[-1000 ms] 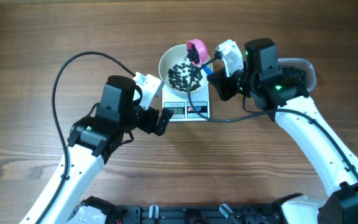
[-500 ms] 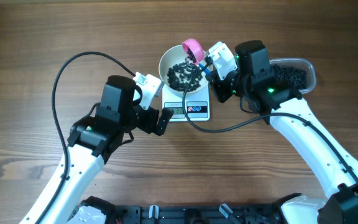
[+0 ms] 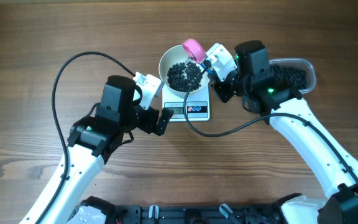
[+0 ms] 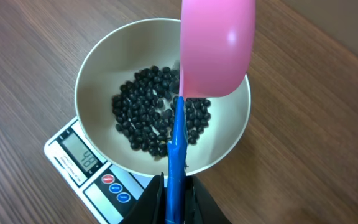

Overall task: Scoop item into bowl and weigh 150g on scale
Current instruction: 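Tip the scoop over the bowl to pour the beans in, then move the empty scoop back right to the bean tub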

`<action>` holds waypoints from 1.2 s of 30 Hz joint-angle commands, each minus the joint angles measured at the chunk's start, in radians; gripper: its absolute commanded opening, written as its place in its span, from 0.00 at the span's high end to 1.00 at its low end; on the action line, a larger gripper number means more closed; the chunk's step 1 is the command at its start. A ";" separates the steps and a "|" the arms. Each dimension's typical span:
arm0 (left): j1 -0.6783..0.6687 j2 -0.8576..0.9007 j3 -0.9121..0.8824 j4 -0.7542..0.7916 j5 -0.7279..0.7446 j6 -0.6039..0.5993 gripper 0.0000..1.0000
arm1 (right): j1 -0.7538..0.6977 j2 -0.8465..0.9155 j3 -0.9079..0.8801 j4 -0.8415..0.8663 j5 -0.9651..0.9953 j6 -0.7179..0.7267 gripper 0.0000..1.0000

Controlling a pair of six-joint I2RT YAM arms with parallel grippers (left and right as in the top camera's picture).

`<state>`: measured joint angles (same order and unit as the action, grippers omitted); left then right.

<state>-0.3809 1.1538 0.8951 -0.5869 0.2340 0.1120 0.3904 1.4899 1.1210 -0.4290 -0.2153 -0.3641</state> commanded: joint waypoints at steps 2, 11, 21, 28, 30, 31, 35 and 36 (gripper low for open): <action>-0.003 0.008 -0.005 0.000 0.009 0.014 0.00 | 0.006 -0.014 0.017 -0.018 0.024 -0.028 0.96; -0.003 0.008 -0.005 0.000 0.008 0.014 0.00 | 0.006 -0.014 0.016 -0.024 0.024 -0.023 0.96; -0.003 0.008 -0.005 0.000 0.009 0.014 0.00 | 0.046 -0.008 0.016 0.017 0.074 -0.143 0.96; -0.003 0.008 -0.005 -0.001 0.009 0.014 0.00 | 0.061 -0.008 0.017 0.035 0.004 0.209 0.96; -0.003 0.008 -0.005 -0.001 0.009 0.014 0.00 | 0.061 -0.008 0.017 0.029 -0.056 0.302 0.96; -0.003 0.008 -0.005 -0.001 0.008 0.014 0.00 | 0.061 -0.010 0.017 0.024 -0.061 0.331 0.96; -0.003 0.008 -0.005 -0.001 0.009 0.014 0.00 | 0.059 -0.054 0.018 0.029 -0.055 0.400 0.96; -0.003 0.008 -0.005 -0.001 0.009 0.014 0.00 | 0.057 -0.063 0.018 0.040 -0.047 0.397 0.96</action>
<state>-0.3809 1.1538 0.8951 -0.5869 0.2340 0.1120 0.4500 1.4857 1.1206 -0.4168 -0.2333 -0.0662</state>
